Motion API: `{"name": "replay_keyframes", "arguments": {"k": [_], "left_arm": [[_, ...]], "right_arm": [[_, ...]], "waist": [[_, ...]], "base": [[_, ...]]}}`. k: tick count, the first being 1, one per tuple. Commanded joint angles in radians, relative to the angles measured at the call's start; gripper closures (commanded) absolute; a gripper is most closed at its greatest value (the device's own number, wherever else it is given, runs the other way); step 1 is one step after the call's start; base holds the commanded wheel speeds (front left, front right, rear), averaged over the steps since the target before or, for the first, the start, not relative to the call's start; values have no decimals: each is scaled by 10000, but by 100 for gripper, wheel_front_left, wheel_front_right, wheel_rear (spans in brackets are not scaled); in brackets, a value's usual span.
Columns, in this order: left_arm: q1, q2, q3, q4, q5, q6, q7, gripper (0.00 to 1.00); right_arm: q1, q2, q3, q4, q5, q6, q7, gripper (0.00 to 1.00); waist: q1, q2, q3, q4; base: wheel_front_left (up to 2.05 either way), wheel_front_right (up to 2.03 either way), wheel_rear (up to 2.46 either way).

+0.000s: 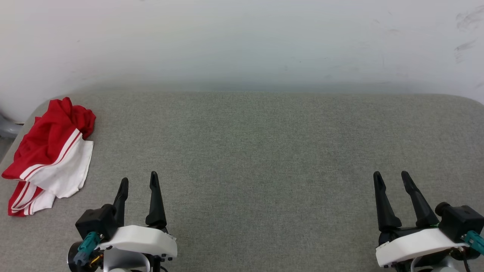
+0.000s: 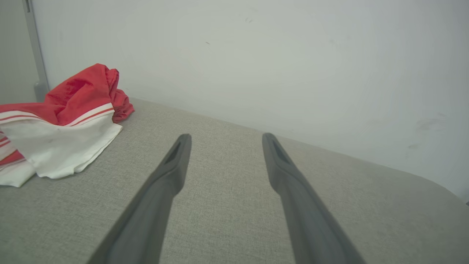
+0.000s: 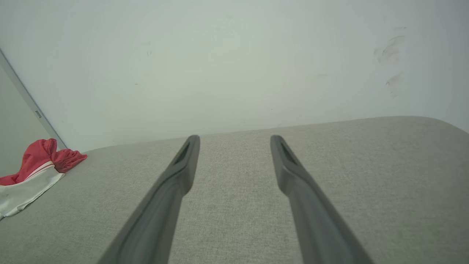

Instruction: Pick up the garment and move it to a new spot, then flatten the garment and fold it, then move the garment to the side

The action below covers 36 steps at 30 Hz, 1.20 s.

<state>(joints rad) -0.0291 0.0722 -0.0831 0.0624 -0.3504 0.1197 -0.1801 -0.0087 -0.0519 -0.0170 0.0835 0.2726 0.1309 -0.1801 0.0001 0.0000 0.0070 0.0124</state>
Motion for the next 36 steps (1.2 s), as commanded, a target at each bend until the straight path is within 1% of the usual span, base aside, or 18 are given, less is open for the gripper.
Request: {"name": "replay_keyframes", "arguments": {"k": [1,15,28,36], "left_arm": [[10,52,-25,-108,262,53,-100,0],[164,36,-209,-173,1321,49,-381,0],[243,-86,-123,96,2048,-236,-634,0],[312,-178,91,272,2377,-465,-785,0]], "right_arm": [[61,19,-12,-117,-237,-2,-98,0],[191,23,-32,-131,-1309,-2,-373,0],[306,26,-42,-97,-2216,-3,-629,0],[349,29,-99,-102,-2405,-4,-781,0]], "waist": [[-1,0,-4,5],[-1,0,-48,39],[-1,0,-79,73],[-1,0,-110,95]], "base": [[0,0,0],[0,0,0],[0,0,0],[0,0,0]]}}
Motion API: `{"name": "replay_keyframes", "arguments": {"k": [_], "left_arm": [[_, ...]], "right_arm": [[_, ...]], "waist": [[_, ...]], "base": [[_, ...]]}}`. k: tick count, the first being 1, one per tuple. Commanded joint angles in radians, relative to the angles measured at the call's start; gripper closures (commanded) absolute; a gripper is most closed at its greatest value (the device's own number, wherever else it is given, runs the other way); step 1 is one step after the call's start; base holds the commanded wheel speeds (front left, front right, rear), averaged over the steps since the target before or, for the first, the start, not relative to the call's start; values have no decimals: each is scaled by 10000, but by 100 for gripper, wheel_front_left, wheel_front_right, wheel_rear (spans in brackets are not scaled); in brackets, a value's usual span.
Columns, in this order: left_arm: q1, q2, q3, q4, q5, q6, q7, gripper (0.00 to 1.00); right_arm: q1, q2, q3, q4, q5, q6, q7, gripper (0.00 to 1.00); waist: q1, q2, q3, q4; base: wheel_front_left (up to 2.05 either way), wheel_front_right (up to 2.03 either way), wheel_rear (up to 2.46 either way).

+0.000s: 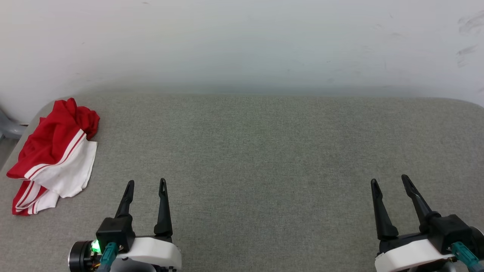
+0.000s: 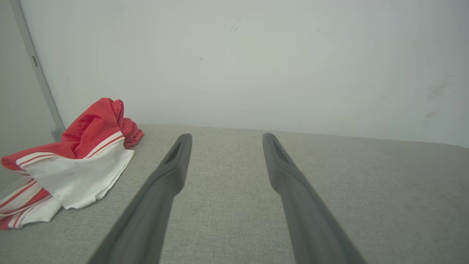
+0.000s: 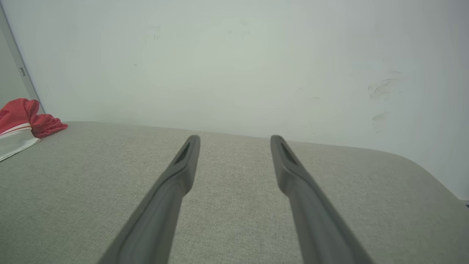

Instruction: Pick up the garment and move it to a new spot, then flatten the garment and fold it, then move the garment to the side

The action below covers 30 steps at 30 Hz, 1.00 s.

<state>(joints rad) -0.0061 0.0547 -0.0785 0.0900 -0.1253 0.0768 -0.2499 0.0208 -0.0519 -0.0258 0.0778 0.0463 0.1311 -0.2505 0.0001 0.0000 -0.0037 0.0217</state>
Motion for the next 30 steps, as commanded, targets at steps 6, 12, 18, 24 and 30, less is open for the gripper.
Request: {"name": "replay_keyframes", "arguments": {"k": [6,12,18,24,30], "left_arm": [[113,-37,136,116,372,-148,-181,0],[119,-47,189,248,150,-224,-160,0],[125,-49,176,323,30,-212,-160,0],[128,-50,167,364,31,-176,-160,0],[98,-50,153,401,30,-167,-160,0]], "right_arm": [[106,30,-72,33,-32,-7,-165,0],[94,32,-147,151,277,-7,-153,0],[81,31,-163,218,413,-7,-153,0],[92,31,-145,251,519,-7,-153,0],[99,31,-161,261,569,-7,-153,0]], "waist": [[-1,0,-17,23],[-1,0,-32,34],[-1,0,-40,34],[-1,0,-46,27],[-1,0,-43,47]], "base": [[0,0,0],[0,0,0],[0,0,0],[0,0,0],[0,0,0]]}}
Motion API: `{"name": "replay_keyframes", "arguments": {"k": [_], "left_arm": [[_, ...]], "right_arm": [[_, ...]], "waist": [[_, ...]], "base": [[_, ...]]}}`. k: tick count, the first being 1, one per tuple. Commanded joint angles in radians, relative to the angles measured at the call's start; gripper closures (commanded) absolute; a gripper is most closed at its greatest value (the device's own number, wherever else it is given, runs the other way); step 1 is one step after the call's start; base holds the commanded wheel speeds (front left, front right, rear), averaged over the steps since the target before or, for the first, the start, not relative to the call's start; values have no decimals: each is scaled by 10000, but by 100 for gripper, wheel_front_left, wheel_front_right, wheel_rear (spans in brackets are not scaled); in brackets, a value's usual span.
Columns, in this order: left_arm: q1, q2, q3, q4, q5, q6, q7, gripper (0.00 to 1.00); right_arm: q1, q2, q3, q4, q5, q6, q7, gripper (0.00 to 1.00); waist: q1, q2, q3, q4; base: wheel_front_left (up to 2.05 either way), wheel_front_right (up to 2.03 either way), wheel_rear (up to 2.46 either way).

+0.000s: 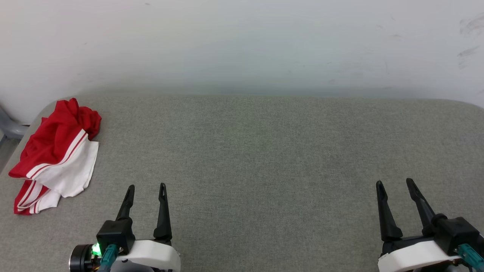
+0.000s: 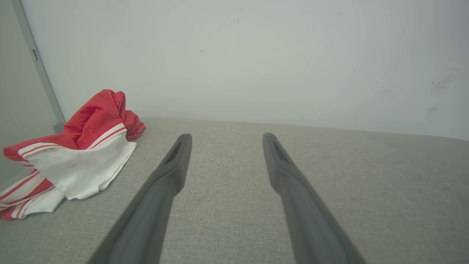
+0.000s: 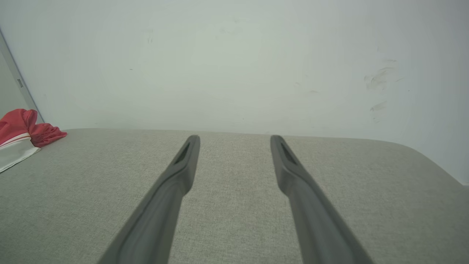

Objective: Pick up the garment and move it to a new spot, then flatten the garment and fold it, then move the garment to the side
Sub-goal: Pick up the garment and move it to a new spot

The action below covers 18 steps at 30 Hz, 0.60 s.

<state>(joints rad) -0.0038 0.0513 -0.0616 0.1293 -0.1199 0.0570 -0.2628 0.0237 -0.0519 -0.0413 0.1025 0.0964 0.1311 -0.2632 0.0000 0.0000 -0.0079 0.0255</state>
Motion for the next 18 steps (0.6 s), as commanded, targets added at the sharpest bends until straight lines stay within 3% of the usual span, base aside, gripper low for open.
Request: {"name": "replay_keyframes", "arguments": {"k": [1,10,18], "left_arm": [[66,-15,-11,15,-26,32,-31,0],[-117,-14,16,26,51,43,-31,0],[-186,-12,129,24,37,0,-31,0]], "right_arm": [[73,31,-10,18,79,-7,-26,0],[98,31,-23,-41,115,-7,-26,0],[155,32,33,-121,114,-7,-25,0]], "waist": [[0,0,-1,19],[0,0,30,482],[0,0,104,1407]], "base": [[0,0,0],[0,0,0],[0,0,0]]}}
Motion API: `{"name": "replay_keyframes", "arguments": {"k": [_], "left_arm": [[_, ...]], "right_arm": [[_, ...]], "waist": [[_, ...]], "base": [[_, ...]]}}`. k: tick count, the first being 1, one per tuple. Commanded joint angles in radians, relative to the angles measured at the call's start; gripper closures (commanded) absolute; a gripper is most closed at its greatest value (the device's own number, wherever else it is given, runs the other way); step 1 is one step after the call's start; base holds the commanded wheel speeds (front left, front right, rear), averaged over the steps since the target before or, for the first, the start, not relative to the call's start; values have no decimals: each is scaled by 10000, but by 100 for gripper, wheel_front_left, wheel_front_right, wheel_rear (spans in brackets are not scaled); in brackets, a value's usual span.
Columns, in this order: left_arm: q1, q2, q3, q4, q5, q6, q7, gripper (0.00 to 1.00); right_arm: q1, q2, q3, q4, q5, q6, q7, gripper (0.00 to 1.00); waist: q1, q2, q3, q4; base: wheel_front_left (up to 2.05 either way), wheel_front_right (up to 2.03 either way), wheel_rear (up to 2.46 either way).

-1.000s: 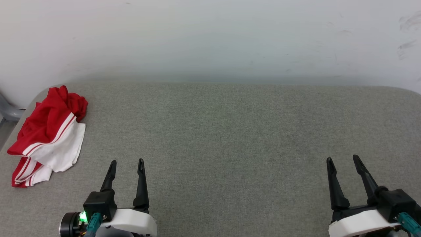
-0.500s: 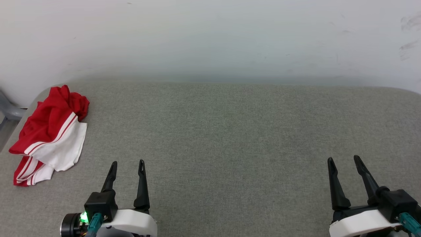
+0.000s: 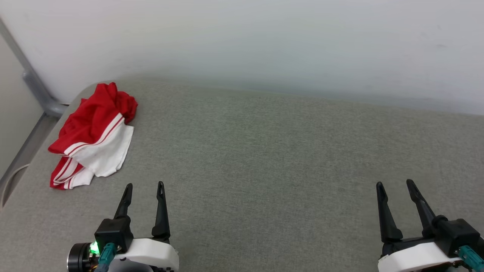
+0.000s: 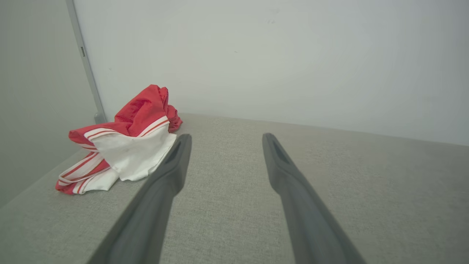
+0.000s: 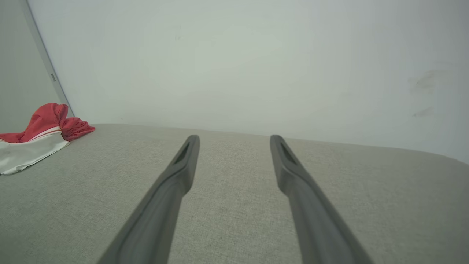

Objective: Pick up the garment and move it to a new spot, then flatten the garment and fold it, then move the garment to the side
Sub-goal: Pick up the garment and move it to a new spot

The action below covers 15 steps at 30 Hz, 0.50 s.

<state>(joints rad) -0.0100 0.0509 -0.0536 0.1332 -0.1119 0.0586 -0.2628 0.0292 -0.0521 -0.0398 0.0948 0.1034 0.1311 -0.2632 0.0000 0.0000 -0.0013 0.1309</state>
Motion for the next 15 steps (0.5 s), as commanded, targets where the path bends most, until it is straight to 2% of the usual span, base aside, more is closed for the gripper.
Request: {"name": "replay_keyframes", "arguments": {"k": [1,6,15], "left_arm": [[-132,-10,72,-12,-37,-12,-31,0],[-121,-10,134,15,10,0,-31,0],[-114,-10,225,62,9,-39,-30,0]], "right_arm": [[96,34,24,-37,48,-7,-25,0],[84,33,59,-51,46,-7,-25,0],[101,33,55,-91,51,-7,-25,0]], "waist": [[0,0,44,485],[0,0,52,1054],[0,0,53,2501]], "base": [[0,0,0],[0,0,0],[0,0,0]]}}
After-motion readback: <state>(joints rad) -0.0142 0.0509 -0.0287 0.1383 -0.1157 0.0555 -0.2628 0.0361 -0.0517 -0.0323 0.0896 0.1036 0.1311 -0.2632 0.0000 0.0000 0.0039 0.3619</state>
